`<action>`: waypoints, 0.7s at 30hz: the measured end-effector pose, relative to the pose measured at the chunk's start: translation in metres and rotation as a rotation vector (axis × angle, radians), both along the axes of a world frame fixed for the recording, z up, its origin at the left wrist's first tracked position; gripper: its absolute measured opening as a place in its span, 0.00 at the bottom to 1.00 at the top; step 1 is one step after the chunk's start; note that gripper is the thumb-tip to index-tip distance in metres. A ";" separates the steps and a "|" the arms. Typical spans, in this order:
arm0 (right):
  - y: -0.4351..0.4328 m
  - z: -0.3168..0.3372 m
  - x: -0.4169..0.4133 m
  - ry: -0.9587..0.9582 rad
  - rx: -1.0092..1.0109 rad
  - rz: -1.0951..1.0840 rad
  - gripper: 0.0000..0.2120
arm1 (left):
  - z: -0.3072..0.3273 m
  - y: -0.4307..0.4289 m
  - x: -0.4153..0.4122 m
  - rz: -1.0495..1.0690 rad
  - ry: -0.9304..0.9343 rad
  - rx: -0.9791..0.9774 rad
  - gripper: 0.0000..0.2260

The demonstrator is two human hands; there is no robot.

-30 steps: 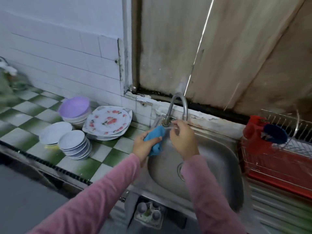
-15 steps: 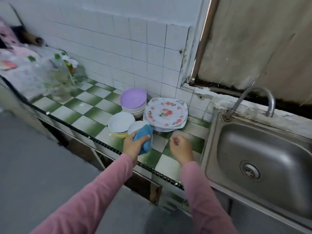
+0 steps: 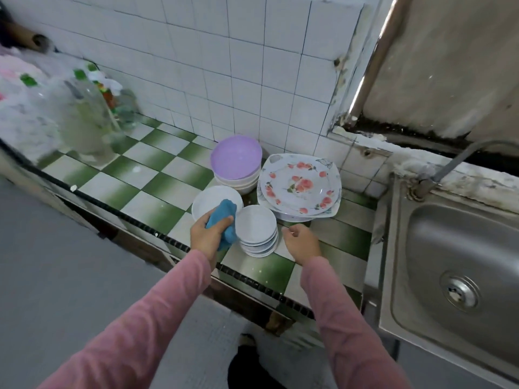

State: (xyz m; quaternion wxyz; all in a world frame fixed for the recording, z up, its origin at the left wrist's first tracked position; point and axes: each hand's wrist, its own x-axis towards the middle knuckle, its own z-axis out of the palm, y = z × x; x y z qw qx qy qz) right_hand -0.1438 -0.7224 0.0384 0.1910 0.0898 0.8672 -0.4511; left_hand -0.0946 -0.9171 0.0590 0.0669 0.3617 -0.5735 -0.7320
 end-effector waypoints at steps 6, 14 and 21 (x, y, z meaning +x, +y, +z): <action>-0.025 -0.010 -0.038 -0.078 0.084 0.141 0.20 | -0.005 -0.016 -0.045 -0.058 -0.041 -0.027 0.16; -0.040 -0.023 -0.057 -0.034 0.378 0.315 0.14 | -0.012 -0.031 -0.079 -0.083 -0.062 -0.039 0.18; -0.049 -0.022 -0.059 0.037 0.512 0.303 0.12 | -0.007 -0.039 -0.088 -0.165 -0.040 -0.040 0.20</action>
